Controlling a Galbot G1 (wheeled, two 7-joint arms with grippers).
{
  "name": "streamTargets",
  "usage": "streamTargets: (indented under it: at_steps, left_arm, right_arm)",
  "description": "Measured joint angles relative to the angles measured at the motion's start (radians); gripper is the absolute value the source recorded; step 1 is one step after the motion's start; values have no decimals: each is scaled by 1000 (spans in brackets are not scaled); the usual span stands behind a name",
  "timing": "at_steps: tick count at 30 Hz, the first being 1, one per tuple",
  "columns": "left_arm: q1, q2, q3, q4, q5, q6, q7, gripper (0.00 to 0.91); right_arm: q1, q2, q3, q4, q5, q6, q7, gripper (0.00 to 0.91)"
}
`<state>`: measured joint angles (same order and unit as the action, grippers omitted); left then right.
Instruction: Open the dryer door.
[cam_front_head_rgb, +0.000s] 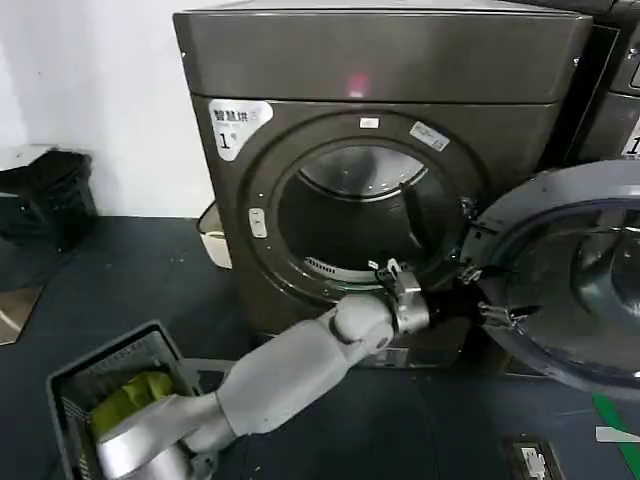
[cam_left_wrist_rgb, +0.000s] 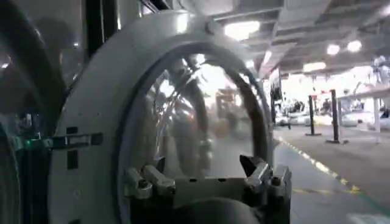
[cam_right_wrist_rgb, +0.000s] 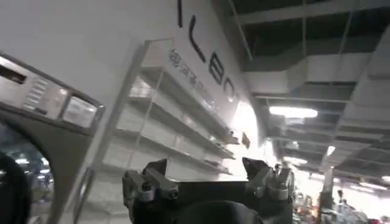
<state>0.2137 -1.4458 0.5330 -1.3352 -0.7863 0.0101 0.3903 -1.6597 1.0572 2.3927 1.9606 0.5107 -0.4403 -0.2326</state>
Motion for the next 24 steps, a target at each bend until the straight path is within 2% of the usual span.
streamTargets:
  at_steps: [4, 9, 14, 18, 24]
  left_arm:
    - [26, 47, -22, -47, -7, -74, -50, 907]
    - [69, 164, -60, -151, -2, -91, -42, 907]
    - [117, 327, -94, -265, 1, -210, -52, 907]
    - [168, 458, -139, -337, 5, -219, -45, 907]
    - [244, 702, -200, -419, 5, -228, 35, 907]
  right_arm:
    - [-4, -15, 18, -22, -14, 43, 1, 907]
    - [2, -38, 11, -66, -75, 127, -22, 907]
    - [26, -61, -15, -86, -99, 145, -22, 907]
    - [46, -79, -33, -98, -119, 154, -29, 907]
    - [90, -123, -61, -126, -150, 161, -32, 907]
